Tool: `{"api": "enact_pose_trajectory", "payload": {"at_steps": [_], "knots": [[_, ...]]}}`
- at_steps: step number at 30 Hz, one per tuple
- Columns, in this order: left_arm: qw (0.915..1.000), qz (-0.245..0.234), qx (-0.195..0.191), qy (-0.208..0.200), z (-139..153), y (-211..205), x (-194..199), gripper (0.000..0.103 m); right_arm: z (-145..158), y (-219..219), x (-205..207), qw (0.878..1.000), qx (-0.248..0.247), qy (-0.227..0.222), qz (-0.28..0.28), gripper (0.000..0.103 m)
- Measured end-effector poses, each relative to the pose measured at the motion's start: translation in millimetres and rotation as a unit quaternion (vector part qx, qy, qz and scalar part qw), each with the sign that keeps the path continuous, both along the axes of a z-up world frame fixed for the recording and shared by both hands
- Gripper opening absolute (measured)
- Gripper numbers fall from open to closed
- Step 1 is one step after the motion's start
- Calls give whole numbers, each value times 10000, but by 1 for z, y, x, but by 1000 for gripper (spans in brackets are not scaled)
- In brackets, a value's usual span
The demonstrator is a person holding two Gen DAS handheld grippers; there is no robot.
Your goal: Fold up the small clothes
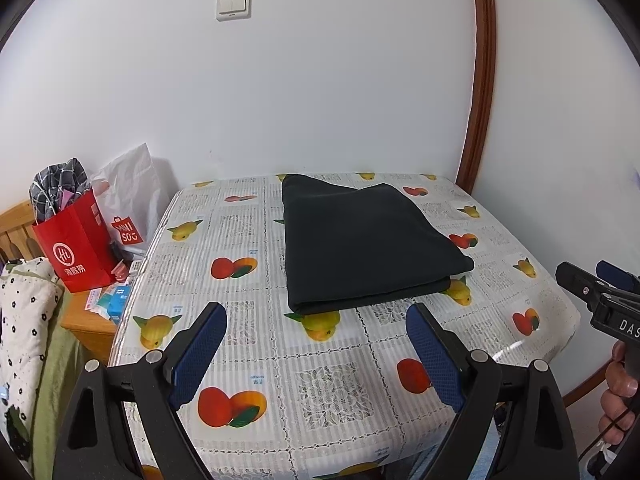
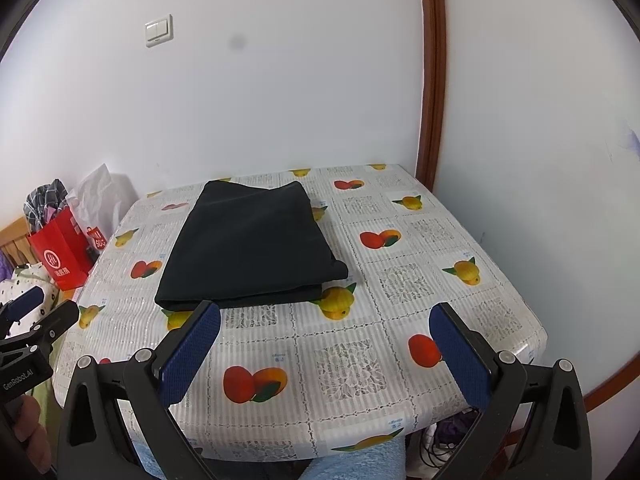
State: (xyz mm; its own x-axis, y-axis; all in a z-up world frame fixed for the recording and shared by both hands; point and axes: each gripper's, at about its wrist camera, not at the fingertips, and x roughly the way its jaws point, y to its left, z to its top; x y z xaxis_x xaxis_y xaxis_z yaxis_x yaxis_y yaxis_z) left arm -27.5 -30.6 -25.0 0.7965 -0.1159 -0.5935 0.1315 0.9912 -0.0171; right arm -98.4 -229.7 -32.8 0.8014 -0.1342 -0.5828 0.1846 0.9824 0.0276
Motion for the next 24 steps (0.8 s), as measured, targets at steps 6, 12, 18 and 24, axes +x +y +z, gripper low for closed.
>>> {"api": "enact_pose_trajectory", "payload": {"at_steps": [6,12,18,24], "knots": [[10000,2,-1,20,-1,1,1,91,-1,5,0,10000,-30,10,33,103],[10000,-6,1,39,-1,1,1,91,-2,9,0,10000,-34,11,61,103],[10000,-14,5,43,-1,1,1,91,-2,11,-1,10000,-56,-1,73,103],[10000,1,-2,44,-1,1,2,91,-3,11,-2,9999,-60,4,92,103]]}}
